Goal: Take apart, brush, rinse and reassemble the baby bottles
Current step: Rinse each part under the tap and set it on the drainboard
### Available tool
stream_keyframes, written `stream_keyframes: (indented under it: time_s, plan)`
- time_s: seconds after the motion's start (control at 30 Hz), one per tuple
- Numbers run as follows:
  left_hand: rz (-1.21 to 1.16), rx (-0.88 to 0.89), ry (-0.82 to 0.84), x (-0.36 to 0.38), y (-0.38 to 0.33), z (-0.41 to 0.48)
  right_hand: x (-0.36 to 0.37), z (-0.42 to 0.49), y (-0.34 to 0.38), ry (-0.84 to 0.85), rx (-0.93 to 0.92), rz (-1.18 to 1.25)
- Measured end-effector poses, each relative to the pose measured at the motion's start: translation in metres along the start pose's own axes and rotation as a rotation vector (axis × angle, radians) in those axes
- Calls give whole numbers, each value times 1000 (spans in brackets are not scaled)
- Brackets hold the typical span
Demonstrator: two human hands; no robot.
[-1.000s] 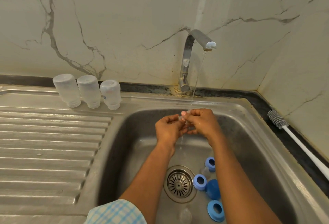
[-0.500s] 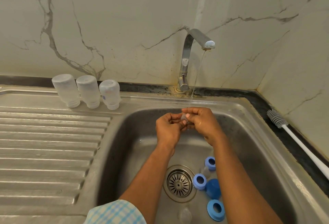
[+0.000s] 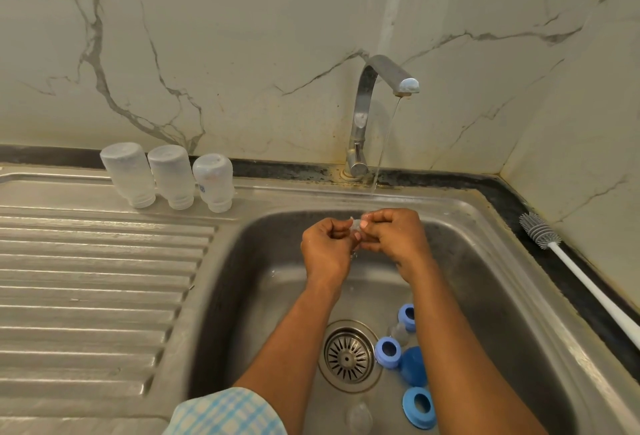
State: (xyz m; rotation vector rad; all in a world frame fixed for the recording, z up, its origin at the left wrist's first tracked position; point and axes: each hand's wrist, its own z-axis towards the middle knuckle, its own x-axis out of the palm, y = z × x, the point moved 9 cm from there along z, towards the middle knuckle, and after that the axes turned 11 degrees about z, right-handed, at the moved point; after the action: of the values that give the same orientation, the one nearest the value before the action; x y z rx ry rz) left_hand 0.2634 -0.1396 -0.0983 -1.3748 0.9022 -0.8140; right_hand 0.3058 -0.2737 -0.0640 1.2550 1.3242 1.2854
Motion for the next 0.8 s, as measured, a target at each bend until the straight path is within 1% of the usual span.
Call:
stream_keyframes:
  time_s: [0.13, 0.27, 0.37, 0.5, 0.63, 0.73, 0.8]
  plan:
    - [161, 60, -29, 1, -4, 1, -10, -1, -3, -77, 25, -79]
    - [254, 119, -38, 0, -10, 1, -8, -2, -10, -53, 99, -106]
    - [178, 97, -7, 2, -8, 1, -7, -1, -12, -31, 117, -89]
    - [35, 1, -4, 1, 1, 2, -6, -1, -8, -16, 78, -99]
    - [-139, -118, -16, 0, 12, 1, 1, -3, -6, 50, 80, -58]
    - [-230, -198, 1, 2, 18, 1, 6, -3, -4, 97, 58, -76]
    - [-275, -231, 36, 5, 18, -2, 4, -2, -4, 77, 36, -82]
